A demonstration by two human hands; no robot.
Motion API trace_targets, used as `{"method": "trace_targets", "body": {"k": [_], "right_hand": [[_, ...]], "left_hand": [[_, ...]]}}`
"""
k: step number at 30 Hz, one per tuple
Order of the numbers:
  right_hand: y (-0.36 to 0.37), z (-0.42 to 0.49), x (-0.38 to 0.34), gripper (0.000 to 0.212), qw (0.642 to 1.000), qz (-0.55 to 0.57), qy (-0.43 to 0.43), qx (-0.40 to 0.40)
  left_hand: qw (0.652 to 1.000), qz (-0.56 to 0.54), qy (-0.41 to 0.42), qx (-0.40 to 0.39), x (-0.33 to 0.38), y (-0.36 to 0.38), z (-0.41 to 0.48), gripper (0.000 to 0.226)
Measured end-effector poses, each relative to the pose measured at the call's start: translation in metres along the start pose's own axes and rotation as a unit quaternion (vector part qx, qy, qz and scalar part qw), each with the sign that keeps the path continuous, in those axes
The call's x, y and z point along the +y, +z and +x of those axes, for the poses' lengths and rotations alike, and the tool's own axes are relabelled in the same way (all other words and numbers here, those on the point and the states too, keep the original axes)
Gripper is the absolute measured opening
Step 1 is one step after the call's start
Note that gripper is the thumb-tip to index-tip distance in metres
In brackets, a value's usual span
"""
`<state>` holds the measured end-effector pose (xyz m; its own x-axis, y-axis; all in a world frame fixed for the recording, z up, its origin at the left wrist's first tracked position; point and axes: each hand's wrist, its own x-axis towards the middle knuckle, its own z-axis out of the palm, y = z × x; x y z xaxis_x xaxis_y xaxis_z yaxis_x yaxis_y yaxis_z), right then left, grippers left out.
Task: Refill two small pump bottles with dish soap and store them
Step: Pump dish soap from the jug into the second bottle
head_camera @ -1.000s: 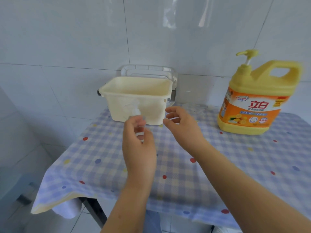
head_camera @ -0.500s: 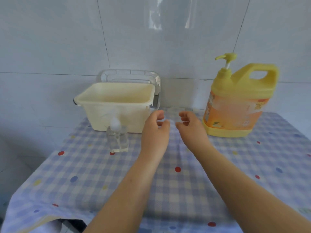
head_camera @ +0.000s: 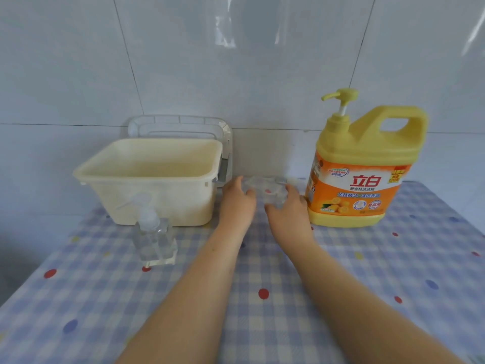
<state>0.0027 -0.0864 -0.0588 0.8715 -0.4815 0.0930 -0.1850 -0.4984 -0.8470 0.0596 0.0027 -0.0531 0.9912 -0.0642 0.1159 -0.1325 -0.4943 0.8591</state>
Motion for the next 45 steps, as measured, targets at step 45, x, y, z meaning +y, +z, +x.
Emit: {"method": "trace_targets", "body": {"k": [45], "right_hand": [[-0.045, -0.012, -0.027, 0.051, 0.974, -0.007, -0.222, 0.053]], "left_hand": [[0.988, -0.121, -0.024, -0.092, 0.021, -0.037, -0.044, 0.052]]}}
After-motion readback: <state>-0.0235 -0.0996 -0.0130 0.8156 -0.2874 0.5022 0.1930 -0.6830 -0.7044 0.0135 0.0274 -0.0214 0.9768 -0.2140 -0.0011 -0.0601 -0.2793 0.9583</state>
